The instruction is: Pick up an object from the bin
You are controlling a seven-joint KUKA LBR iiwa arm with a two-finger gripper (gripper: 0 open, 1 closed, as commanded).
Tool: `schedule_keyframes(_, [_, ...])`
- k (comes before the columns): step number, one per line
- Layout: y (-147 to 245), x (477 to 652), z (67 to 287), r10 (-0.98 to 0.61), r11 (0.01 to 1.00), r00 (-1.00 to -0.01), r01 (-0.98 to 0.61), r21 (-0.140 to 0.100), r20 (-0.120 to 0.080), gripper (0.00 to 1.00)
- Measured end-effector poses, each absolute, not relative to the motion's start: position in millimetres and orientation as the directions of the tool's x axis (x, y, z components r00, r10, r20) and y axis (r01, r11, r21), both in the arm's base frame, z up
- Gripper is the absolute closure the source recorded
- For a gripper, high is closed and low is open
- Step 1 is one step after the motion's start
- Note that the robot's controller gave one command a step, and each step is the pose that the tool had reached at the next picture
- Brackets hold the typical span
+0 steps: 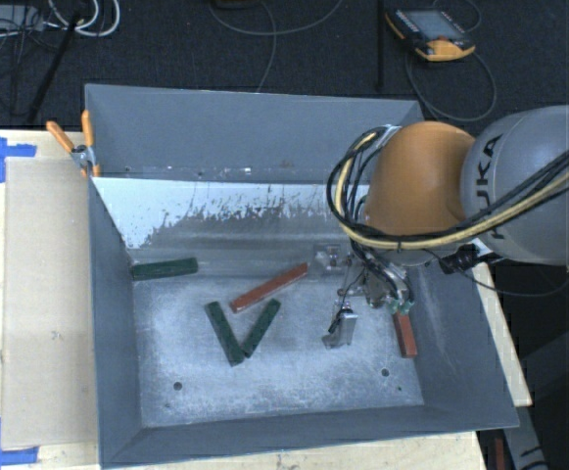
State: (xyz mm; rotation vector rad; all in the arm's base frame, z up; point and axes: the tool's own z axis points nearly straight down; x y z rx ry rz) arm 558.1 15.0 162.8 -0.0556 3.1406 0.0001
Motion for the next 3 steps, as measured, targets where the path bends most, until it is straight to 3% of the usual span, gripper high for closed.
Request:
schedule_keyframes(1, [74.1, 607.3, 68.0, -0.380, 0.925, -0.925, -0.380, 0.002, 0.001, 0.00])
schedule_keyframes(2, [73.4, 608.2, 69.7, -0.378, 0.926, -0.926, -0.378, 0.001, -0.001, 1.00])
schedule_keyframes(3, [104.3, 608.9, 164.2, -0.736, 0.677, -0.677, -0.736, -0.003, -0.006, 1.00])
